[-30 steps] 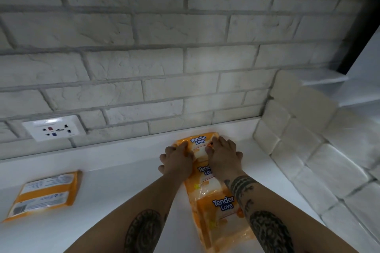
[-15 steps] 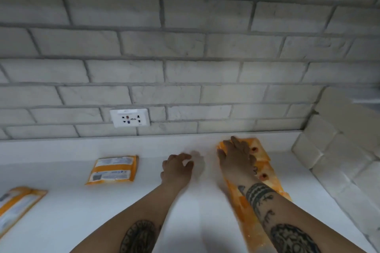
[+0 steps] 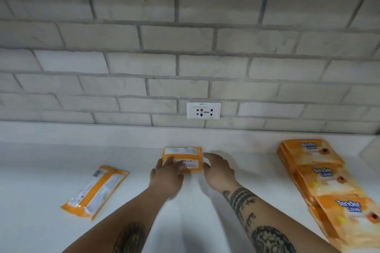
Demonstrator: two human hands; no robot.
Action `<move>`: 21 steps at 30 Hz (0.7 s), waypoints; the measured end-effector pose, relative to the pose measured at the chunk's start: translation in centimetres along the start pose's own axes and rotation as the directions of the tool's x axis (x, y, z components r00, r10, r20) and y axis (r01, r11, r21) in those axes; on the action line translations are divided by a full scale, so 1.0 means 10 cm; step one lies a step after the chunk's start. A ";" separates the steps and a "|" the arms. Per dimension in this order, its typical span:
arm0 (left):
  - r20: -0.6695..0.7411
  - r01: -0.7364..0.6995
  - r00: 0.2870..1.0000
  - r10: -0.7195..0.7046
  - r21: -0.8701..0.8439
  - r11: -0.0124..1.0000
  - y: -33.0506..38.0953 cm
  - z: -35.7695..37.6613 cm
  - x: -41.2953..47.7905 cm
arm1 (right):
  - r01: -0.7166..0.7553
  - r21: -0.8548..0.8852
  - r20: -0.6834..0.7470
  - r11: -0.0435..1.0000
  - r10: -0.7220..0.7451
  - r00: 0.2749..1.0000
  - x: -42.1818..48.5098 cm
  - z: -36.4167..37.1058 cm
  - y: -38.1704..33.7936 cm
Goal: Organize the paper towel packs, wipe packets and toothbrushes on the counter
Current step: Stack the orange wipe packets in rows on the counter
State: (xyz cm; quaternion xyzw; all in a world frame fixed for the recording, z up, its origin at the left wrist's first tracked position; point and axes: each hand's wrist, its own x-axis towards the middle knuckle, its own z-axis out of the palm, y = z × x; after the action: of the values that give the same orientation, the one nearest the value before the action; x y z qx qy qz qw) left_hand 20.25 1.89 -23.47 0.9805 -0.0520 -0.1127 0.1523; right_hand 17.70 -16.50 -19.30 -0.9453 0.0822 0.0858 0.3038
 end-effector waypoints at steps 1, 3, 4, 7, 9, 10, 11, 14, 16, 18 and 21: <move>0.009 -0.030 1.000 0.030 0.011 0.999 -0.12 0.03 0.00 | -0.012 0.013 0.026 1.000 0.012 1.000 0.06 0.11 -0.06; -0.024 -0.091 0.996 0.091 -0.007 0.996 -0.33 0.10 -0.04 | -0.048 -0.006 0.059 0.999 0.048 0.997 0.19 0.33 -0.17; -0.052 -0.124 0.991 0.123 -0.022 0.992 -0.38 0.12 -0.08 | -0.079 -0.022 0.052 0.997 0.080 0.995 0.22 0.40 -0.21; -0.113 -0.185 0.979 0.172 -0.120 0.975 -0.55 0.08 -0.19 | -0.157 0.024 -0.025 0.987 0.157 0.987 0.28 0.62 -0.36; -0.130 -0.187 0.977 0.171 -0.129 0.974 -0.65 0.00 -0.30 | -0.231 0.183 -0.018 0.956 0.238 0.971 0.21 0.75 -0.50; -0.135 -0.190 0.975 0.175 -0.105 0.976 -0.71 -0.04 -0.35 | -0.283 0.296 0.010 0.912 0.294 0.956 0.15 0.81 -0.57; -0.133 -0.191 0.975 0.179 -0.089 0.977 -0.75 -0.07 -0.41 | -0.330 0.383 0.044 0.863 0.340 0.940 0.07 0.84 -0.63; -0.055 -0.215 0.975 0.214 -0.021 0.976 -0.87 -0.17 -0.56 | -0.375 0.552 0.102 0.745 0.385 0.917 -0.14 0.91 -0.68; 0.028 -0.253 0.967 0.252 0.028 0.967 -0.94 -0.22 -0.63 | -0.396 0.642 0.160 0.657 0.391 0.906 -0.29 0.92 -0.69; 0.060 -0.314 0.949 0.311 0.048 0.948 -1.00 -0.28 -0.69 | -0.400 0.736 0.201 0.546 0.387 0.900 -0.45 0.89 -0.69; 0.030 -0.441 0.897 0.440 0.054 0.896 -0.97 -0.37 -0.75 | -0.372 0.794 0.205 0.481 0.364 0.908 -0.61 0.76 -0.72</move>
State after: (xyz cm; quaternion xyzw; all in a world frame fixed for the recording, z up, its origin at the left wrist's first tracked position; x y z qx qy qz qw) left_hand 14.53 13.16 -21.47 0.9464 -0.2772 -0.0821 0.1443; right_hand 12.42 -5.66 -20.06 -0.6550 0.3114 0.1050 0.6804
